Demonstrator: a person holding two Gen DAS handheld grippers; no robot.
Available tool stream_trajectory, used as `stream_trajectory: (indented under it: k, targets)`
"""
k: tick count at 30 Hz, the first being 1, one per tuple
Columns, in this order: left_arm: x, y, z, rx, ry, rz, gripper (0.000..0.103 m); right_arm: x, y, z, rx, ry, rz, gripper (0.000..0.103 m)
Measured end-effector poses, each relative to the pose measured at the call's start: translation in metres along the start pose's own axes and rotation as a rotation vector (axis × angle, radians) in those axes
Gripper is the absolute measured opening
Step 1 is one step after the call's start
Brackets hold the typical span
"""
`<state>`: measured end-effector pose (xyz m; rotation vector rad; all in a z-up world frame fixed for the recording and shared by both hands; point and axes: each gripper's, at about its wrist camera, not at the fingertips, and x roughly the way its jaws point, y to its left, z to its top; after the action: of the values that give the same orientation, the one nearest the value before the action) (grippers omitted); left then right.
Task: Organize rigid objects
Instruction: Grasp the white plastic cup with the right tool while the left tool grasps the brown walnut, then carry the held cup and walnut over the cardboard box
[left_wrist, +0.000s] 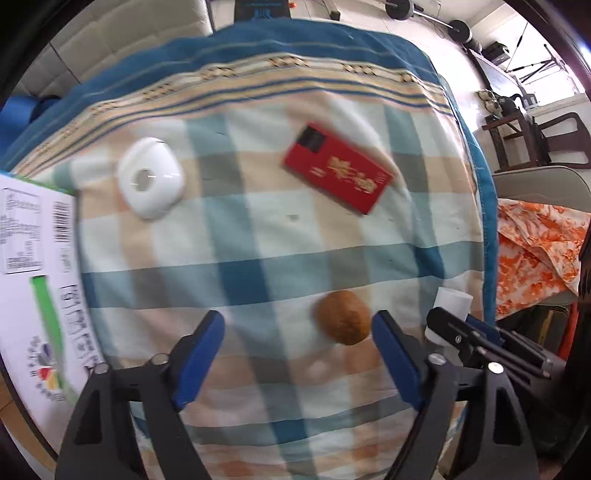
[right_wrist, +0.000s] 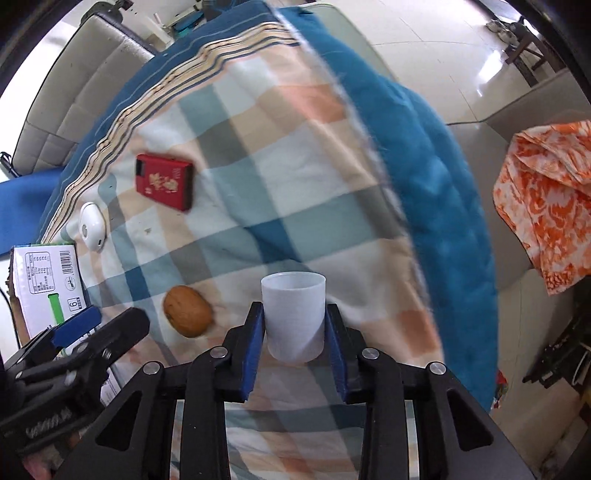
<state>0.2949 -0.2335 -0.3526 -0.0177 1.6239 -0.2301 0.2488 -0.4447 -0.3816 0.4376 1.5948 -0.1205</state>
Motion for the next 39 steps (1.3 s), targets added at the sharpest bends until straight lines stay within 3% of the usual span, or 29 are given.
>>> stream_trajectory:
  k: [5, 8, 13, 15, 27, 39]
  targets:
    - [0.021, -0.016, 0.009, 0.008, 0.061, -0.015, 0.065, 0.005, -0.023, 0.0, 0.049, 0.005, 0.015, 0.034]
    - [0.03, -0.02, 0.01, 0.016, 0.082, -0.006, 0.046, 0.01, -0.021, -0.001, 0.057, 0.003, 0.015, 0.035]
    - [0.033, -0.026, 0.01, 0.043, 0.07, 0.024, 0.043, 0.017, -0.019, 0.002, 0.06, 0.014, 0.004, 0.034]
    - [0.033, -0.029, 0.011, 0.048, 0.059, 0.041, 0.036, 0.02, -0.017, 0.003, 0.059, 0.014, -0.008, 0.034]
    - [0.027, -0.026, -0.006, 0.079, 0.019, 0.05, 0.036, 0.021, 0.001, 0.001, 0.014, 0.004, -0.099, 0.034]
    - [-0.014, -0.027, -0.021, 0.098, -0.06, 0.056, 0.036, -0.008, 0.015, -0.016, -0.007, -0.035, -0.092, 0.034]
